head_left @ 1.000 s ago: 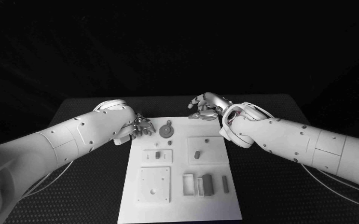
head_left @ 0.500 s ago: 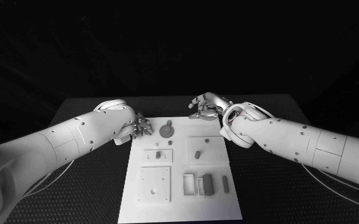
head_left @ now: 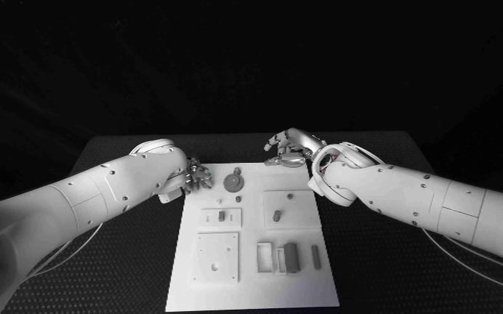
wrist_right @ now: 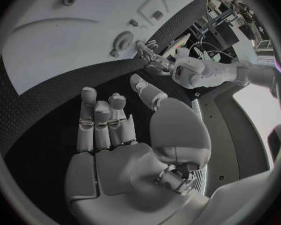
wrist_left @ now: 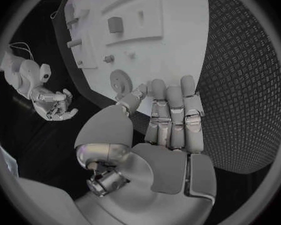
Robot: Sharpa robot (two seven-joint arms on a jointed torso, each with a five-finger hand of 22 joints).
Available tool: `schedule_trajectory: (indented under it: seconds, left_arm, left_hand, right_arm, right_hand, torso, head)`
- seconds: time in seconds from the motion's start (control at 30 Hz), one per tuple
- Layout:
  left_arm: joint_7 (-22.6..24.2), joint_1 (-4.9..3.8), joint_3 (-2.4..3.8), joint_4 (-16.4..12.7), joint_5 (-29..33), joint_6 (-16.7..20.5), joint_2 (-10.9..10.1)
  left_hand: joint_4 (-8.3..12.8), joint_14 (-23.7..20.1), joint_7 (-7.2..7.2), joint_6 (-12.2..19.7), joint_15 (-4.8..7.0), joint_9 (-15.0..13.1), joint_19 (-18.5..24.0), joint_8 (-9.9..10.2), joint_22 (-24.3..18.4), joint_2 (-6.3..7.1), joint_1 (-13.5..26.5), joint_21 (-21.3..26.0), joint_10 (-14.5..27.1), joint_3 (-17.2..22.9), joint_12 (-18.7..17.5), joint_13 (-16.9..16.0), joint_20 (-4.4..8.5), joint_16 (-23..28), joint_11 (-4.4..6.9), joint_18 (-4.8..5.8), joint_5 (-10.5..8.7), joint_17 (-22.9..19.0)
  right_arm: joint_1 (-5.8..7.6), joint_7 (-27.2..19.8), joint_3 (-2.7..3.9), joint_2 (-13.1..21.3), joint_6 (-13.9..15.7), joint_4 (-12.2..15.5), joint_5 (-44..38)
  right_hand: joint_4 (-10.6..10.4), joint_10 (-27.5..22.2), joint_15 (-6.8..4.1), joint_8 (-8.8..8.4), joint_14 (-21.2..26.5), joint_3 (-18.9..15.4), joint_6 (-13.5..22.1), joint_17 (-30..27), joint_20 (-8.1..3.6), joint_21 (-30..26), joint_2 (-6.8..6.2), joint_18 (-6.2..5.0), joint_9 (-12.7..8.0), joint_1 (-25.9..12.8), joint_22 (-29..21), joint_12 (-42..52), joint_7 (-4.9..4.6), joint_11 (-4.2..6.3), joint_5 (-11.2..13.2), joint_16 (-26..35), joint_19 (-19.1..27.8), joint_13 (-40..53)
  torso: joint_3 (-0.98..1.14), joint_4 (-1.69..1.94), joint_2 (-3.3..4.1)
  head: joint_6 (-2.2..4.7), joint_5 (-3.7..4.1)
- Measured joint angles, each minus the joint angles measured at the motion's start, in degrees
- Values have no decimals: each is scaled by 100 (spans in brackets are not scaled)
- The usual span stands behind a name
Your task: Assemble the parts on the task board
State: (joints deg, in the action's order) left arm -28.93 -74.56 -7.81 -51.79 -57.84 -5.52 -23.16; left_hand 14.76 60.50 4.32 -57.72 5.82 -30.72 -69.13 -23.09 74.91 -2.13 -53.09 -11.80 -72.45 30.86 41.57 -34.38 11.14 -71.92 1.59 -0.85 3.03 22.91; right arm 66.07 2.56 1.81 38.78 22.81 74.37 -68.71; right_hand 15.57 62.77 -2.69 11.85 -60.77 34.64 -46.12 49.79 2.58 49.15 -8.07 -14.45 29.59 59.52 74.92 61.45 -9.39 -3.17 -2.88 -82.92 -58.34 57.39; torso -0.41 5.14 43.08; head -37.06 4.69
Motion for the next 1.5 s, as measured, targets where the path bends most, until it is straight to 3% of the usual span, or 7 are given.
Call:
schedule_trajectory:
  seconds: [0.17, 0.4, 0.77, 1.07, 1.3, 1.4, 1.5]
  left_arm:
    - [3, 11, -1, -82, 128, 45, -78]
    - [-16, 11, 1, -338, 409, 87, -329]
    - [-147, -79, 24, -1354, 797, 161, -953]
    - [-289, -79, 15, -2044, 809, 285, -1346]
    - [-372, -73, -62, -2444, 687, 360, -1530]
    - [-398, -63, -121, -2541, 632, 389, -1582]
    - [-420, -47, -138, -2592, 557, 414, -1596]
  left_hand:
    - [141, 0, -18, -68, -1, -27, 0, -71, 0, -60, -60, 0, -2, 17, 9, 9, 0, -37, 36, 0, -22, -8]
    - [151, 10, -58, -129, -12, -40, -31, -145, -1, -104, -89, -32, -26, 11, 9, 10, -10, -59, 59, 0, -25, -13]
    - [152, 19, -85, -159, -21, -39, -41, -197, 4, -150, -42, -36, -36, -20, 8, 23, 0, -63, 68, 0, -45, -18]
    - [133, 61, -102, -203, 0, -39, -63, -205, 3, -163, 34, -68, -97, -54, 36, 23, 20, -104, 128, 0, -56, -23]
    - [133, 62, -106, -217, 0, -39, -71, -221, 3, -155, 42, -90, -99, -54, 58, 23, 12, -130, 130, 0, -66, -23]
    - [133, 63, -106, -217, -1, -39, -71, -228, 2, -147, 50, -90, -110, -54, 58, 23, 12, -130, 140, 0, -60, -23]
    - [133, 66, -120, -231, -1, -39, -92, -248, 2, -132, 66, -90, -129, -55, 57, 23, 32, -131, 156, 0, -42, -23]
  right_arm:
    - [-1, -1, 0, 1, 0, -8, 12]
    - [-1, -3, 0, 18, 1, -14, 28]
    - [0, -2, 0, 43, 1, -3, 53]
    - [0, -2, 0, 64, 1, -7, 65]
    - [0, -1, 0, 83, 1, -3, 69]
    - [0, -1, 0, 85, 0, 2, 70]
    - [0, 0, 0, 85, 0, 4, 71]
  right_hand:
    - [0, 0, 5, 0, 5, 0, -3, -5, 0, 0, 23, -10, 0, -23, 0, 0, 4, 0, 0, 0, 0, -5]
    - [0, 0, 13, 0, -2, 0, 2, -5, 0, 0, 23, -10, 0, -23, -1, 0, 16, 0, 0, 0, 0, -5]
    - [-16, 0, 14, 0, -2, -16, 1, -10, 1, 0, 46, -7, 0, -46, -1, 23, 18, 0, 0, 0, 1, -11]
    - [-32, 0, 2, 0, 11, -32, 28, -10, 1, 0, 46, -9, 0, -46, -1, 23, -23, 0, 0, 1, 0, -11]
    - [-32, 0, 1, 0, 13, -32, 24, -10, 1, 0, 46, -8, 0, -46, -1, 23, -27, 0, 0, 1, 0, -16]
    - [-32, 0, 1, 0, 13, -32, 24, -10, 1, 0, 46, -8, 0, -46, -1, 23, -27, 0, 0, 1, 0, -16]
    - [-32, 0, 1, 0, 13, -32, 24, -10, 1, 0, 46, -7, 0, -45, -1, 23, -26, 0, 0, 1, 0, -16]
  torso:
    - [0, 1, -4]
    - [-1, 5, -7]
    - [3, 9, -13]
    - [-1, 8, -5]
    - [-1, 5, -2]
    - [-1, 6, -2]
    - [-1, 8, -2]
  head:
    - [0, 1]
    - [3, -7]
    - [7, -41]
    - [-19, -58]
    - [-47, -69]
    - [-57, -71]
    - [-63, -76]
